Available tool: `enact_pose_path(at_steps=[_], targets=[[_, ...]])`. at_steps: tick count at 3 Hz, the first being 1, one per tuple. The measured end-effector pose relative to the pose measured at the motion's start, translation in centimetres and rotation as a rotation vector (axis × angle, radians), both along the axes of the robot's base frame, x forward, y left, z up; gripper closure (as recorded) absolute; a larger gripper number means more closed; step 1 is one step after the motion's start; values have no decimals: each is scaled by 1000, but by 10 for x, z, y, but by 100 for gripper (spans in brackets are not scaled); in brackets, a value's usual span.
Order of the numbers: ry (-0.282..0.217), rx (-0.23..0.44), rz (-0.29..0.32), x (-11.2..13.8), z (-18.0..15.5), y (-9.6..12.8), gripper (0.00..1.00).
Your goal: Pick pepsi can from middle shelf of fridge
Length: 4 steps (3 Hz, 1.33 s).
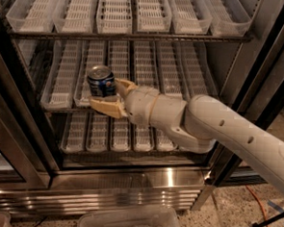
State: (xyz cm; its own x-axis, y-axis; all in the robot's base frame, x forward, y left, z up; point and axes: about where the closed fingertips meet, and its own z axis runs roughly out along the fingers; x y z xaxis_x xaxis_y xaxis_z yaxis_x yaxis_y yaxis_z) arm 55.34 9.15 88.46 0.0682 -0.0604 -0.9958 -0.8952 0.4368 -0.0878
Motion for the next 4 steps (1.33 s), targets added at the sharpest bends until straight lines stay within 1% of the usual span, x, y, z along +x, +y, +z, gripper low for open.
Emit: enact_pose_path(at_steps=[1,2,3,4], targets=[[96,-72,106,-21,-21,-10,100],[169,-104,199,-56,-30,-22,100],[235,-130,239,-88,-28,-41,100],[292,-161,251,-116,-17,-54,100]])
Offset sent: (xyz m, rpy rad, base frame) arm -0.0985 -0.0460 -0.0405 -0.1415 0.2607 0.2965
